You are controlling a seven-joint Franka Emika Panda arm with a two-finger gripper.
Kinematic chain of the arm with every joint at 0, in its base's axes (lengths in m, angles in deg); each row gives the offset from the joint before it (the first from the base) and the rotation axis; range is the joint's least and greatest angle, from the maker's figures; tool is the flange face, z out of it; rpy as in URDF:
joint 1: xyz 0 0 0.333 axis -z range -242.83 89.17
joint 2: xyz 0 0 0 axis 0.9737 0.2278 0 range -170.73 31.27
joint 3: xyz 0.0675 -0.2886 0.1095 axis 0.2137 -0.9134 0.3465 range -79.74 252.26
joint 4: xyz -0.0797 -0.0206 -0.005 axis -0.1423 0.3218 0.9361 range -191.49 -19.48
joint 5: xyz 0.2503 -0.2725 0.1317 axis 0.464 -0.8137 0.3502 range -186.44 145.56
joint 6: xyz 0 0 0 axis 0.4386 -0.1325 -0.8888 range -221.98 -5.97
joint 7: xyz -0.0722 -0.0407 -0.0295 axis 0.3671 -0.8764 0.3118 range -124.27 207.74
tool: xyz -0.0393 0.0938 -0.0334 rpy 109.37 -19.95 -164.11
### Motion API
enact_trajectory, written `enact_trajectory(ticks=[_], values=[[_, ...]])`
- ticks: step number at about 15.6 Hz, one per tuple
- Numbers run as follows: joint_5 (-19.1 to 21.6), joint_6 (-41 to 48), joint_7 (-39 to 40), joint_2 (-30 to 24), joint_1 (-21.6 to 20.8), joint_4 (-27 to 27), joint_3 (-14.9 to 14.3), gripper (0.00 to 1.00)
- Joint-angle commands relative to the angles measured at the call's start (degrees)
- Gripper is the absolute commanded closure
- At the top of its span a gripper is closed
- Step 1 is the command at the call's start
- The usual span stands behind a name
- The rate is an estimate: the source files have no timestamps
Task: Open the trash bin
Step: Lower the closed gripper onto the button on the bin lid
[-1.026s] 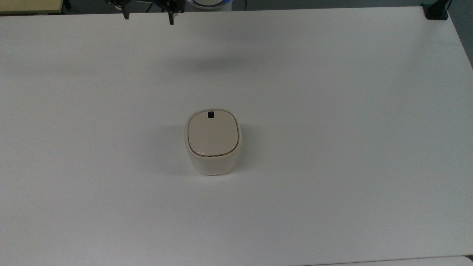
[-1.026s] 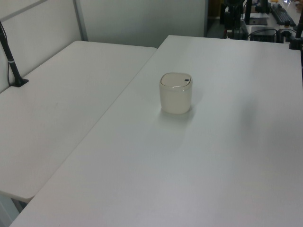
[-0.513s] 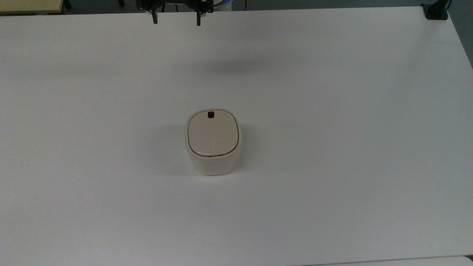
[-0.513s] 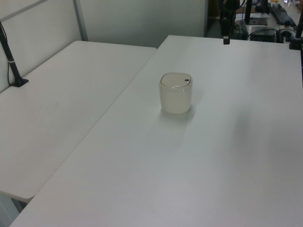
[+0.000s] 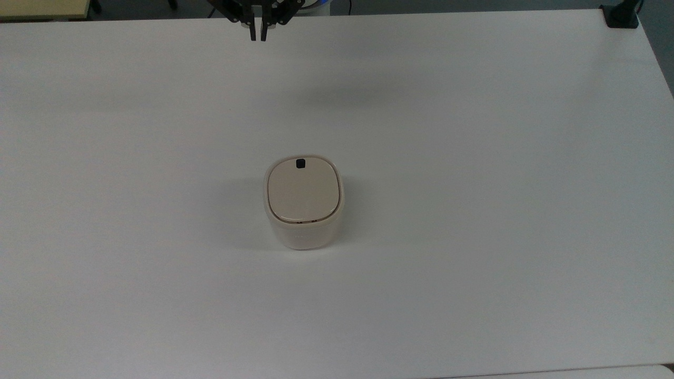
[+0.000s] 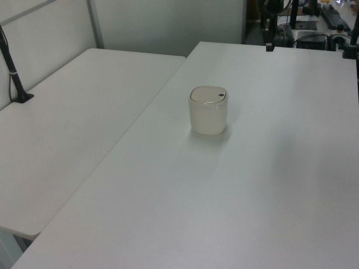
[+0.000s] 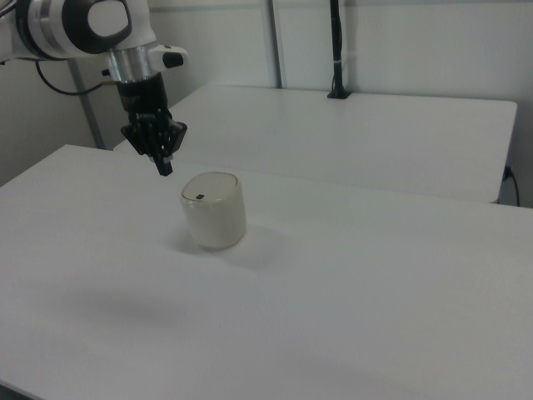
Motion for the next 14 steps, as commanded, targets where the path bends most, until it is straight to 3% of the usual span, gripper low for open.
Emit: enact_trajectory(ticks=[1, 14], values=[[2.23, -4.40, 1.10, 0.66, -0.52, -0.58, -0.40, 1.00], [2.94, -26.45, -0.48, 14.01, -2.81, -0.40, -0.40, 1.00]])
